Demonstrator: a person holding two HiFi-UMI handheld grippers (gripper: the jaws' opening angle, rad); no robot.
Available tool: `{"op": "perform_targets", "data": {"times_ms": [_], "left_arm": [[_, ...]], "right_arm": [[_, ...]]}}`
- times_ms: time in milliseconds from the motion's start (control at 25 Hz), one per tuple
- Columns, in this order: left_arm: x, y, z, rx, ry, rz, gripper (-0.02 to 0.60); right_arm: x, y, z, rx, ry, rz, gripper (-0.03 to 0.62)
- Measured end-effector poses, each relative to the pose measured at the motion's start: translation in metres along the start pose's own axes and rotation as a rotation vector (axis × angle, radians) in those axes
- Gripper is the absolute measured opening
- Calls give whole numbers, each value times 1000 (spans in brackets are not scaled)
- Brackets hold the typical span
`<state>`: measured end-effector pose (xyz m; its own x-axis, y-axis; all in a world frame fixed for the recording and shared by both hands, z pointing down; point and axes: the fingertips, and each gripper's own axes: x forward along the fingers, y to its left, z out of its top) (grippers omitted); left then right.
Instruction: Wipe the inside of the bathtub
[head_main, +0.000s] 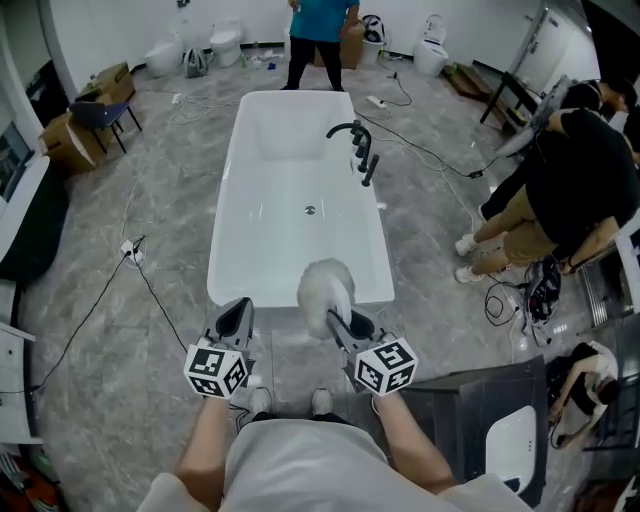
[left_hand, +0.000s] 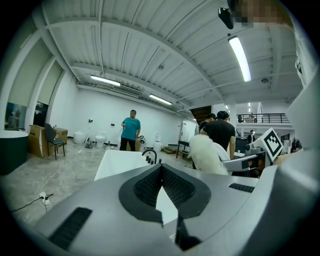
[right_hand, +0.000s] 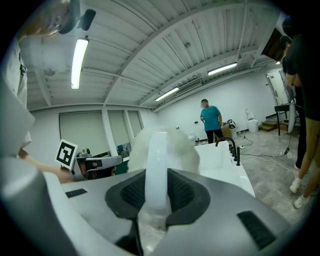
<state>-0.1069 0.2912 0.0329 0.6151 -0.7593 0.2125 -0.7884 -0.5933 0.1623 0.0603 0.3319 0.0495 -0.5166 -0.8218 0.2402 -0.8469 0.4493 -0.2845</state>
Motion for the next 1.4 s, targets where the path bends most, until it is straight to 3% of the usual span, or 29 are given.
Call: {"op": "perform_targets", "data": {"times_ms": [200, 680, 1040, 1400], "left_arm": [[4, -12, 2, 0, -8, 17, 8], [-9, -19, -4, -17, -14, 161, 8], [2, -29, -7, 16, 2, 166, 8], [27, 1, -10, -7, 23, 146, 8]], "right_arm": [[-12, -14, 1, 18, 5, 33, 95], [-41, -40, -24, 44, 62, 108, 95], [-34, -45, -24, 21, 69, 148, 95], [9, -47, -19, 10, 105, 155, 95]]}}
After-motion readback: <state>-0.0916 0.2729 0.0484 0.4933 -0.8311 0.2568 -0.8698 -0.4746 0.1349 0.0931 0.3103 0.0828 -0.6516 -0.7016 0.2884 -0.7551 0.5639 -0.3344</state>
